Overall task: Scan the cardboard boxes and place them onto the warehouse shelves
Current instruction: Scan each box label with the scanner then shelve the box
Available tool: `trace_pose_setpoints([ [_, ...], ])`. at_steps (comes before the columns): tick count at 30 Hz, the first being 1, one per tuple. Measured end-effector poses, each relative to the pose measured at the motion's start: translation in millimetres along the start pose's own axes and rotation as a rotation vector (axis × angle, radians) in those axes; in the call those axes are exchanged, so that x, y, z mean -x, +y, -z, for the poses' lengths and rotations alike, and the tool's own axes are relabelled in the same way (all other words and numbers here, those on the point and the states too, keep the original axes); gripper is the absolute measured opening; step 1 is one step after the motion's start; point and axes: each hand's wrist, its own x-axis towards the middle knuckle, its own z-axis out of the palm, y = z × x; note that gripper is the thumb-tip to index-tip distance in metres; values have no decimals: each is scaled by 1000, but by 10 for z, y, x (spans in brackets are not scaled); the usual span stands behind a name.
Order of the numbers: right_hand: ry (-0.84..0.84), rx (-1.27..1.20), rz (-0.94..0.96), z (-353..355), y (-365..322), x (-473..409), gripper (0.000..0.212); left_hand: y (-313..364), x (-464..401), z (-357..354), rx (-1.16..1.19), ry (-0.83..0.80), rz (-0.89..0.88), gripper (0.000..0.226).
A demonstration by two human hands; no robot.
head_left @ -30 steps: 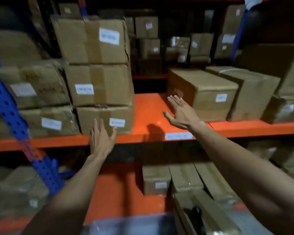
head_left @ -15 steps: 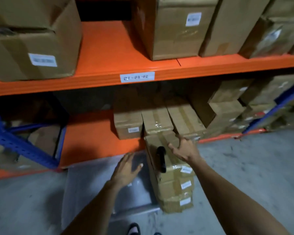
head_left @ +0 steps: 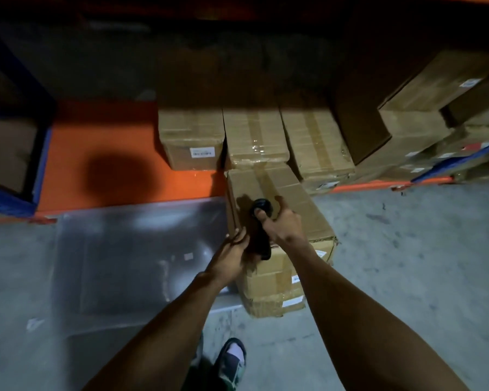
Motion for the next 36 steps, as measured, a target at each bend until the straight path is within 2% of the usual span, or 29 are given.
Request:
trace_pose_setpoints([
  [3, -21, 52, -18, -245, 4, -195, 76, -187, -38, -165, 114, 130, -60, 33],
  [5, -47, 52, -41, -343, 45, -238, 75, -242, -62, -152, 143, 125, -95, 37],
  [7, -41, -29, -66, -379, 85, -239, 70, -290, -84, -112, 64, 105, -125, 43],
  [10, 48, -200, -102, -289, 177, -178, 60, -280, -124, -93, -192, 33, -79, 70],
  [12, 69, -334, -107, -200, 277, -86, 58, -248, -128, -87, -249, 58, -32, 77],
  [14, 88, -446, -106, -83, 431, 57, 58, -178, -105, -87, -312, 87, -60, 85],
  [19, 185, -675, -75, 137, 872, 500, 49, 94, -59, -228, -444, 91, -162, 73],
  [21, 246, -689, -51, 208, 1037, 685, 44, 206, -122, -363, -510, 54, -189, 67],
  [23, 294, -664, -27, 220, 1231, 832, 44, 240, -188, -502, -603, 19, -152, 82],
  [24, 319, -654, -20, 210, 1320, 894, 46, 218, -212, -565, -633, 42, -129, 88],
  [26, 368, -658, -23, 172, 1486, 976, 50, 131, -255, -671, -699, 122, -139, 82],
  [31, 420, -748, 25, 11, 1741, 1014, 38, -4, -349, -738, -881, 206, -177, 102],
  [36, 448, -783, 38, -125, 1903, 972, 44, -67, -384, -829, -970, 308, -190, 103],
])
